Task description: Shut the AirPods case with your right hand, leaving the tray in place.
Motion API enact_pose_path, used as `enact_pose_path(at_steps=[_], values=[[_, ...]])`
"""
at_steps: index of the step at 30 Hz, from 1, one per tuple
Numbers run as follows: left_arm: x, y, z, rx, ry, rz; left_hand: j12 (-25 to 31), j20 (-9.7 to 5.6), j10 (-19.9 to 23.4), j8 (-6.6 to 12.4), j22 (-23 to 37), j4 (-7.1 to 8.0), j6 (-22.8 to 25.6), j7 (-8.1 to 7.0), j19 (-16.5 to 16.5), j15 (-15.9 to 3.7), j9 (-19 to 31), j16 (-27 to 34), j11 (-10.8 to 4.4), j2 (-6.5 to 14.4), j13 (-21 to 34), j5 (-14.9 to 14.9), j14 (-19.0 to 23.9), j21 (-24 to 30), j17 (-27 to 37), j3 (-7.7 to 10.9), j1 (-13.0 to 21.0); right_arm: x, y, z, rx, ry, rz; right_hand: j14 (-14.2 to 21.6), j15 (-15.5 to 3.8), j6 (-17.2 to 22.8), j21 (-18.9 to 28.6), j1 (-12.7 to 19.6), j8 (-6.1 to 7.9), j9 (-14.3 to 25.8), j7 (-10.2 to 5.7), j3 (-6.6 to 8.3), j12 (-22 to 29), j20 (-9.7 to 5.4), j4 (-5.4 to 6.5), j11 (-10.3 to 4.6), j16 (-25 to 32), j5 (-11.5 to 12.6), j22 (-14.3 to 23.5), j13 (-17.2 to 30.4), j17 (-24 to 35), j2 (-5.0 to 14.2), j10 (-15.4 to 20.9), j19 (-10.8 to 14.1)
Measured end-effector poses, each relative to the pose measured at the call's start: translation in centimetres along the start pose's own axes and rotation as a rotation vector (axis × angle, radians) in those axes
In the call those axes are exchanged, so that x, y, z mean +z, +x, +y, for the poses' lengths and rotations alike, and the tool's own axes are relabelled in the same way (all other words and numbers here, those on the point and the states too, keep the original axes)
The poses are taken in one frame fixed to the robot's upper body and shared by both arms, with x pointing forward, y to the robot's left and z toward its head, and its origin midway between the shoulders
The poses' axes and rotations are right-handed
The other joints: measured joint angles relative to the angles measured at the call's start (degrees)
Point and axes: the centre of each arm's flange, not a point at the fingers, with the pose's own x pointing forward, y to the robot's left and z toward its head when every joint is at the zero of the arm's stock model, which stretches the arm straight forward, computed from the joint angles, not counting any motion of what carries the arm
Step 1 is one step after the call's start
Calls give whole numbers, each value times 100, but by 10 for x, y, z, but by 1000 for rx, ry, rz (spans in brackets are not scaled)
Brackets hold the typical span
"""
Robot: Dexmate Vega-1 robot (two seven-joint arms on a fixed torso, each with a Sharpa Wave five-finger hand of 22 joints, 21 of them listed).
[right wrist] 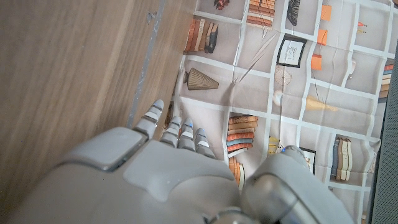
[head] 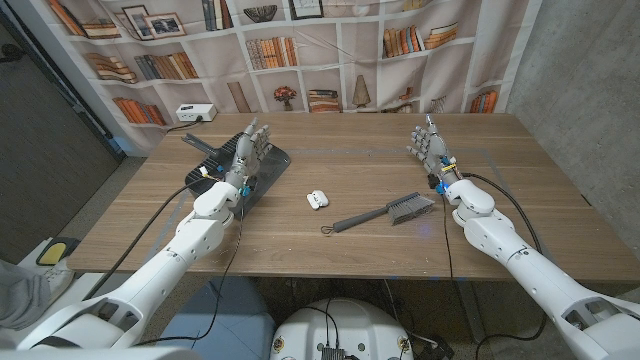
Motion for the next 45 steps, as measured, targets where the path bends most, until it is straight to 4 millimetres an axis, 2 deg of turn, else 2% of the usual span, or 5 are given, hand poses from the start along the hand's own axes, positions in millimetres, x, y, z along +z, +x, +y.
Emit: enact_pose_path(at_steps=[5,12,18,34,45], values=[[0,1,1,-1,-1,2,0,0,20,0,0,0,0,0,0,0,0,0,-21,0,1,0,0,0,0,0,0,0,1,1,1,-1,6,0,0,0,0,0,23,0,0,0,0,0,0,0,0,0,0,0,0,0,0,0],[-2,0,1,-4,0,5,0,0,54,0,0,0,0,0,0,0,0,0,8,0,1,0,1,0,-1,0,0,-1,1,6,13,-10,12,-51,10,0,0,38,23,-1,-1,24,21,151,-24,0,0,0,0,0,-14,38,0,9],[-5,-4,0,-6,0,11,0,-1,83,0,-1,0,20,21,0,0,0,0,-21,0,0,0,1,0,-1,0,0,0,2,11,20,-24,10,-217,-51,-21,0,106,23,-1,19,56,63,-96,-57,28,-51,0,0,-18,-16,45,78,-91],[2,-16,8,9,-2,-32,0,-1,82,19,-1,0,72,10,0,0,-1,0,-21,0,0,0,1,0,-2,-1,-1,6,6,22,50,-63,-24,-357,-132,-38,-25,305,23,-2,3,120,85,-168,-186,2,-73,0,-1,-22,-16,56,121,-249],[9,-20,7,6,10,-45,0,-1,113,46,-2,1,71,11,0,0,-2,0,11,12,-1,0,1,0,-2,-1,12,13,6,25,74,-118,-33,-470,-245,-166,-25,648,22,27,-65,241,67,-177,-375,-207,-73,0,-1,-21,-43,91,42,-258]])
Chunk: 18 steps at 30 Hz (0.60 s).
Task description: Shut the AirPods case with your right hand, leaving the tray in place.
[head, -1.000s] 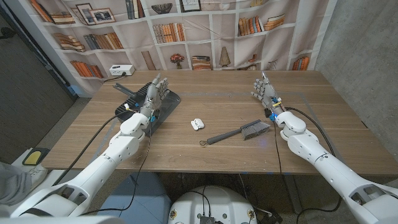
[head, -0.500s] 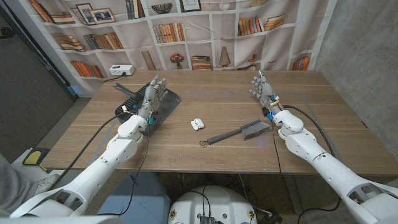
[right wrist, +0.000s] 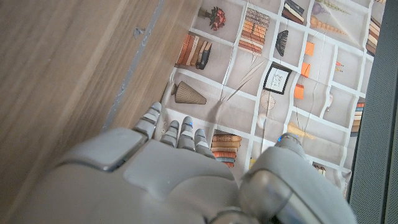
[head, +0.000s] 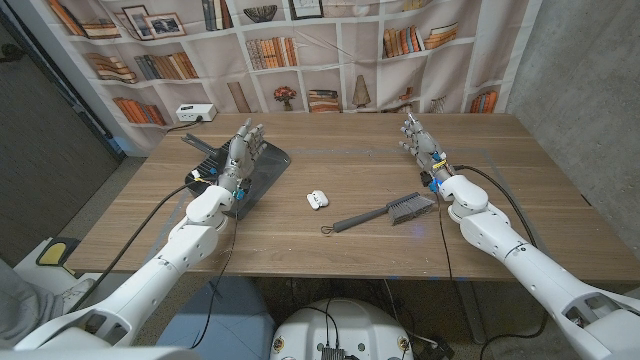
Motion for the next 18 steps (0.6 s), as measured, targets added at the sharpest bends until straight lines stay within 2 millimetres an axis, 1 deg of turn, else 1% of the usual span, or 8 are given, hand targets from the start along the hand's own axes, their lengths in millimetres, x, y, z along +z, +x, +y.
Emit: enact_pose_path(at_steps=[2,5,10,13,15,18], values=[[1,-1,0,2,7,0,0,0,0,0,0,-18,0,0,0,0,0,0,0,9,0,0,0,0,0,-18,9,3,-1,0,14,-19,-2,-33,-31,-19,0,72,0,0,-19,12,-6,-26,-40,0,0,0,0,0,0,3,0,-26],[3,-2,-2,2,10,-3,0,0,0,0,0,-18,0,0,0,0,0,0,0,9,0,0,0,0,0,-19,9,4,-2,0,26,-32,-2,-46,-44,-31,0,102,0,0,-31,25,-6,-41,-52,-30,0,0,0,1,0,-27,-31,-41],[7,-2,-5,-6,13,-10,0,0,0,0,0,-18,0,0,0,0,-1,0,0,9,0,0,0,0,0,-18,9,6,-2,1,39,-42,-10,-74,-73,-53,0,181,0,0,-53,39,-11,-41,-115,-30,-21,0,-1,1,-22,19,-31,-41],[7,-2,-6,0,21,0,0,0,-1,0,0,-17,0,0,0,0,-1,0,0,9,0,0,0,0,0,-18,9,7,-6,-2,50,-61,-10,-93,-92,-62,0,249,0,-1,-62,75,-28,-71,-150,-71,-21,0,-1,-16,-27,23,-72,-71],[7,-2,-7,0,23,1,0,0,0,0,0,-17,0,0,0,0,0,0,0,9,0,0,0,0,0,-18,9,7,-8,-2,56,-69,-10,-104,-102,-102,0,316,0,-1,-103,97,-43,-71,-172,-71,-21,0,0,-26,-27,30,-73,-72],[7,-2,-10,-3,25,3,0,0,-1,0,0,-17,-1,0,0,0,-1,0,0,9,0,0,0,0,-1,-17,9,8,-9,-3,65,-80,-11,-114,-113,-103,0,388,0,-1,-102,111,-49,-50,-220,-101,-21,0,-16,-28,-27,41,-103,-94]])
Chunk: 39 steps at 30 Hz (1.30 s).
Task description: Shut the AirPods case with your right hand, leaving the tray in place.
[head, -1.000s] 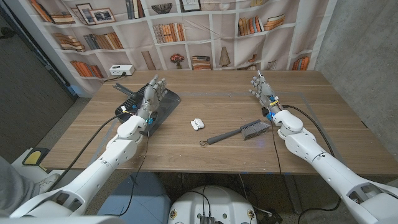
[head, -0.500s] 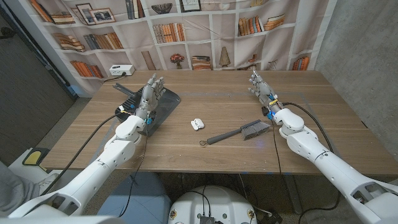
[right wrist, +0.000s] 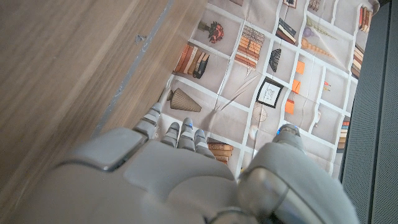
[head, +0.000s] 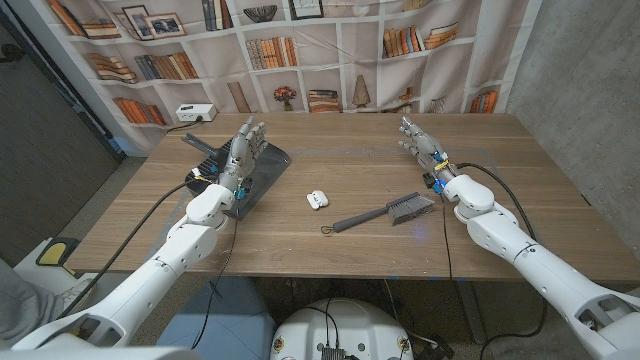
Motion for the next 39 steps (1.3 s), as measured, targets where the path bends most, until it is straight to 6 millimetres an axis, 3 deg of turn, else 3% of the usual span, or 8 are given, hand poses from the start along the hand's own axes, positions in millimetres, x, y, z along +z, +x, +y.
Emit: enact_pose_path(at_steps=[10,19,23,31,39], values=[[-2,-2,-7,2,11,13,0,0,31,0,0,-16,62,-1,0,0,-15,0,31,0,0,0,0,0,0,-16,0,7,-7,-3,37,-68,4,-80,-19,-73,0,148,0,0,-30,48,-22,-116,-95,-10,0,0,0,0,0,-3,-52,-88],[-3,-5,-12,0,17,21,0,0,31,0,0,-15,93,30,0,0,-15,0,31,0,0,0,0,0,0,-16,0,12,-12,-2,59,-113,0,-111,-50,-78,0,227,0,-1,-36,65,-22,-115,-126,-36,0,0,0,0,-26,16,-127,-88],[-3,-7,-14,0,20,24,0,0,31,0,-1,-40,93,30,0,-11,-15,0,31,0,0,0,-11,0,0,9,0,15,-14,0,67,-130,-4,-111,-50,-69,0,321,0,-13,-199,80,-22,-93,-173,-238,0,0,0,-25,-26,20,-215,-110],[-4,-11,-15,-3,20,28,0,0,30,0,-1,-40,93,30,0,-11,-14,0,31,0,0,0,-11,0,-1,9,0,20,-15,5,87,-167,-15,-172,-49,-71,0,374,0,-16,-238,73,-44,-31,-181,-247,0,0,1,-25,-26,27,-224,-172],[-5,-16,-13,3,19,28,0,0,30,0,-1,-39,93,30,0,-10,-14,0,31,0,-1,0,-10,0,-1,9,0,25,-15,13,115,-215,-16,-172,-49,-92,0,373,0,-16,-259,73,-44,-63,-180,-270,0,-28,1,-25,-25,27,-248,-203]])
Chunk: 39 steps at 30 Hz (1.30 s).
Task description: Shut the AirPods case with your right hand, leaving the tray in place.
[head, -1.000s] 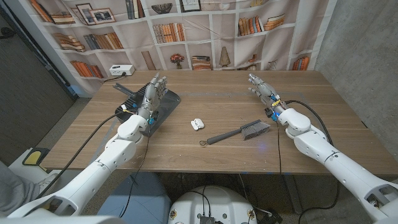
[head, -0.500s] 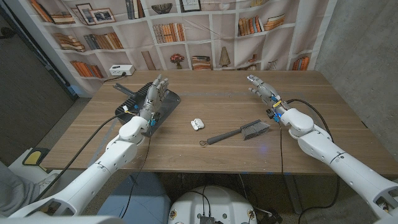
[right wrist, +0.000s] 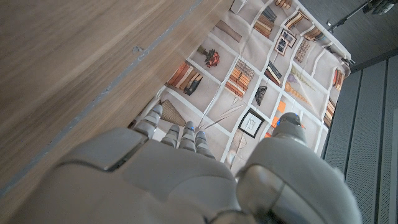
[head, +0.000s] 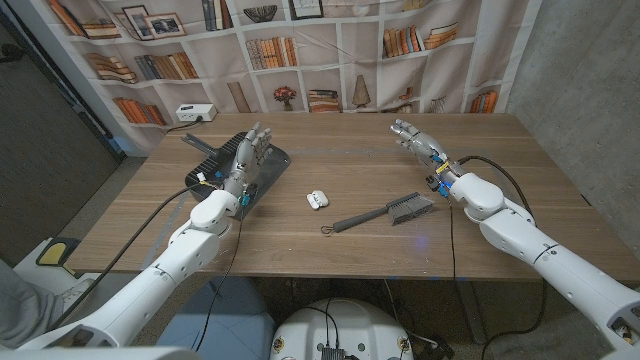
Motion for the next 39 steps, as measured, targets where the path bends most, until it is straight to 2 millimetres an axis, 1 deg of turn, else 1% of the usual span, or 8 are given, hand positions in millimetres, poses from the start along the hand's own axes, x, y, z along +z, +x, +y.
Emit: enact_pose_path(at_steps=[6,23,24,26,28,30,34,39], values=[[0,-4,3,5,-1,-4,0,0,0,0,0,-25,0,0,0,0,0,0,0,0,0,0,0,0,0,-25,0,6,1,5,18,-38,-4,0,0,-41,0,0,0,0,1,0,0,31,0,-7,0,0,0,0,0,0,-7,-31],[-2,-15,9,16,-7,-7,0,0,44,0,0,-24,45,0,0,0,0,0,-2,0,0,0,0,0,0,-25,0,23,0,17,55,-139,-10,0,0,-133,0,60,-27,16,33,24,0,1,-23,26,0,1,0,0,1,-1,-39,-60],[-2,-15,10,16,-7,-7,0,0,65,0,0,-24,61,1,0,0,1,0,1,0,0,0,0,0,0,-24,0,23,0,17,57,-144,-9,0,0,-136,0,60,-27,16,36,24,0,1,-23,39,0,1,0,0,1,-1,-31,-60],[-2,-16,10,17,-7,-7,0,0,63,0,0,-23,76,14,0,0,5,0,0,0,0,0,0,0,0,-24,0,24,0,19,60,-152,-10,0,0,-174,0,94,-27,16,74,24,5,1,-23,146,0,2,1,0,1,-12,1,-60],[-3,-17,11,17,-7,-6,0,0,80,58,0,-12,253,46,0,0,15,0,9,21,0,0,0,0,0,-36,-21,25,0,20,64,-161,-10,0,0,-174,0,106,-28,16,74,24,27,11,-23,179,0,3,1,0,1,0,33,-70],[-3,-17,11,17,-6,-6,0,-23,155,85,0,-22,370,79,-23,0,16,0,-11,23,0,0,0,0,0,-58,-23,27,0,21,67,-168,-11,0,0,-218,0,106,-27,16,75,44,27,22,-44,179,0,5,1,0,1,0,33,-81],[-3,-19,12,17,-5,-4,0,-32,176,14,0,-30,230,12,-32,0,16,0,-31,46,0,0,0,0,0,-66,-47,31,0,24,77,-199,-15,0,0,-256,0,155,-27,16,74,48,27,22,-47,175,0,5,1,0,1,5,37,-81],[-3,-21,12,17,-4,-4,0,-32,175,14,0,-30,244,42,-32,0,16,0,-31,46,0,0,0,0,0,-66,-47,36,1,29,91,-261,-8,0,0,-318,0,158,-27,15,73,48,27,22,-47,147,0,5,1,0,1,7,65,-81]])
